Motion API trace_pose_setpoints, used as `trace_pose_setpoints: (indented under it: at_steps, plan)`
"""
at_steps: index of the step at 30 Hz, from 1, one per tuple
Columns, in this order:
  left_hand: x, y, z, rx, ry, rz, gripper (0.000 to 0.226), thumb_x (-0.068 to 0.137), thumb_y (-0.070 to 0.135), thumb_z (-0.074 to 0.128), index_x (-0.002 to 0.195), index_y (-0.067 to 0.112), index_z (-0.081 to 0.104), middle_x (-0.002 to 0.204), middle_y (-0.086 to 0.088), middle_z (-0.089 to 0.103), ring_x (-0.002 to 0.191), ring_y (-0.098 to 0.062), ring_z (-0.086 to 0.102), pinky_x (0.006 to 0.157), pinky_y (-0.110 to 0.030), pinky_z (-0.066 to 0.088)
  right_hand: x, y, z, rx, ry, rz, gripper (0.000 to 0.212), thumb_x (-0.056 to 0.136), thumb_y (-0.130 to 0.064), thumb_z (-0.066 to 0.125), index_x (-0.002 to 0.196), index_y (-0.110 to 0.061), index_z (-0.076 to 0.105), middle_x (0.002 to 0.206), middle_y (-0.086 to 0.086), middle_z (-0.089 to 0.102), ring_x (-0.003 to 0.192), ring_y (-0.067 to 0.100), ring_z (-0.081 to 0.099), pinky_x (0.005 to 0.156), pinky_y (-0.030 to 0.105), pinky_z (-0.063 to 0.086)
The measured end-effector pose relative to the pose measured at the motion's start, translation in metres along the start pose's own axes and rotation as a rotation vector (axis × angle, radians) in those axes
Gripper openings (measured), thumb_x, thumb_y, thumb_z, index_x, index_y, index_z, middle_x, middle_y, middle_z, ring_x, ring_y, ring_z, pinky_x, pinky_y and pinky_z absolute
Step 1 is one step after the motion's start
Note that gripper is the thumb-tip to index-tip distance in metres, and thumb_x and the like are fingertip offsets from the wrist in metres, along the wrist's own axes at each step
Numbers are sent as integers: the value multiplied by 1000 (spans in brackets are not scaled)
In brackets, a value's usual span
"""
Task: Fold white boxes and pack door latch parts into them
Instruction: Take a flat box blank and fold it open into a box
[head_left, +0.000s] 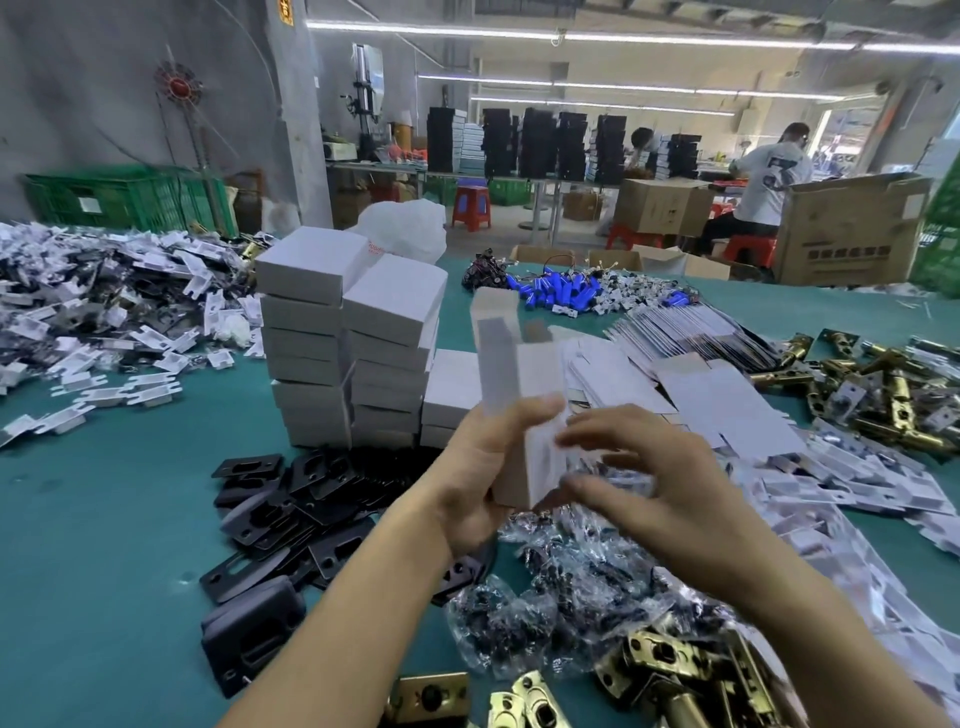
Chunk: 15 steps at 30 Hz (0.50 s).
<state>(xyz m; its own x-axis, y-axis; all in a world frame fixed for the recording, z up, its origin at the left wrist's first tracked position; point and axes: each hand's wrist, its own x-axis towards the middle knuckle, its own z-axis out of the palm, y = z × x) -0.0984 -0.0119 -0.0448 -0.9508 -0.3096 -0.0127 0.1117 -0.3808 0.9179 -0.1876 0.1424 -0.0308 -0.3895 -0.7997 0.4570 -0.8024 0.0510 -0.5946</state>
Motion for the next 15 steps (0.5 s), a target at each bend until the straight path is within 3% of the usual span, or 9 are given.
trace_pose_setpoints:
  at_steps: [3, 6, 11, 15]
  plan:
    - [-3, -5, 2, 186, -86, 88, 71, 62, 30, 82, 129, 21, 61, 119, -8, 71, 106, -25, 69, 82, -45, 58, 2, -5, -5, 236, 174, 59, 46, 78, -48, 66, 122, -46, 53, 122, -19, 61, 109, 2, 63, 86, 31, 59]
    - [-3, -8, 1, 307, -172, 114, 72, 71, 15, 80, 138, 20, 56, 129, -11, 67, 122, -32, 62, 85, -50, 55, 2, -10, -9, 305, 220, 32, 52, 80, -49, 71, 127, -54, 50, 125, -23, 60, 106, 4, 65, 79, 23, 58]
    - [-4, -8, 5, 333, -165, 154, 79, 75, 9, 79, 145, 16, 43, 131, -16, 65, 117, -45, 62, 76, -55, 51, 0, -14, -6, 346, 203, 25, 69, 70, -44, 79, 131, -48, 48, 116, -37, 60, 104, 1, 66, 76, 16, 56]
    - [-2, -11, 7, 365, -120, 222, 74, 76, 10, 79, 141, 10, 44, 125, -21, 65, 110, -49, 62, 67, -44, 55, 0, -15, -7, 372, 238, 55, 75, 62, -36, 80, 129, -47, 48, 112, -23, 62, 99, 0, 68, 74, 12, 53]
